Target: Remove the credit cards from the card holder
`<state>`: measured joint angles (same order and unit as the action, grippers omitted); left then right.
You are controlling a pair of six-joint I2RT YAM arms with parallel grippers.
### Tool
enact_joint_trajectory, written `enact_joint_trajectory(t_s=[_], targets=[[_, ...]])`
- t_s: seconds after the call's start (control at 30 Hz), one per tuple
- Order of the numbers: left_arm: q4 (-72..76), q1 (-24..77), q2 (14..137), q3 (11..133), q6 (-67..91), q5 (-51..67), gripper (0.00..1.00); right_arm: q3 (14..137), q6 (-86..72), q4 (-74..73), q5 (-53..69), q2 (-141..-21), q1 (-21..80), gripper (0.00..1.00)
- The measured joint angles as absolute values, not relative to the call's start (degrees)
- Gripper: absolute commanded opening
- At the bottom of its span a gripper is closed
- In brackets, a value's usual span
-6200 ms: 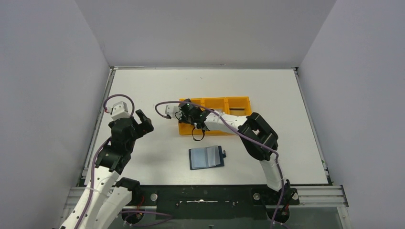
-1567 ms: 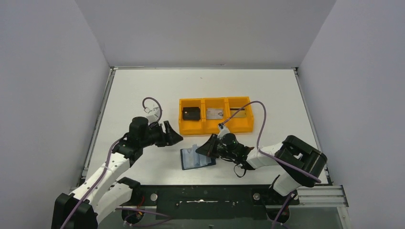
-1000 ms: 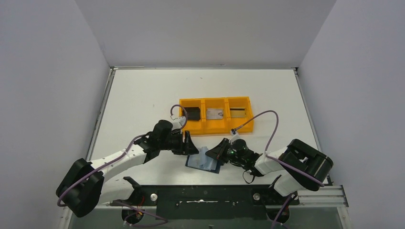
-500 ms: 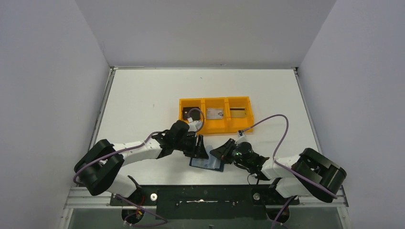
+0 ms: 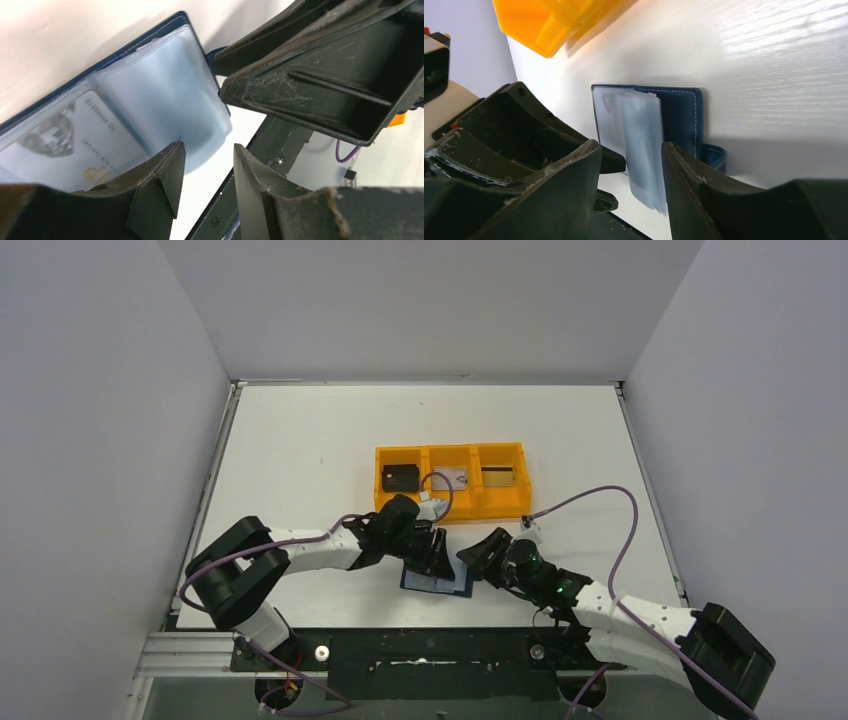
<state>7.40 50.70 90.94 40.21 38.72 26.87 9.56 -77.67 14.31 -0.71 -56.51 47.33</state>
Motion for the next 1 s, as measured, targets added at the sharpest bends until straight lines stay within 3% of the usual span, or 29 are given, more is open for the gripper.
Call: enact_joint_trajectory(t_s=[0.13, 0.37, 0.47, 0.73, 1.0], targets=[[7.9, 51.7, 92.4, 42.2, 38.5, 27.4, 0.40, 12.7, -77.6, 1.8, -5.2, -49.2, 47.3, 0.47], [9.1, 52.4, 97.2, 43.4, 38.6, 27.7, 0.37, 17.1, -76.6, -10.0, -10.1, -43.8, 47.3, 0.28], [9.0, 52.4, 97.3, 43.4, 38.6, 27.6, 0.37, 17.3, -75.7, -10.9, -10.0, -45.6, 47.3, 0.25], [5.5, 51.4, 84.9, 42.1, 38.2, 21.2, 0.39, 21.6, -72.4, -9.6, -8.0, -54.6, 47.4, 0.25], [1.7, 39.6, 67.2, 32.6, 39.6, 12.7, 0.43, 25.8, -68.7, -5.8, -4.6, -62.0, 48.4, 0.31]])
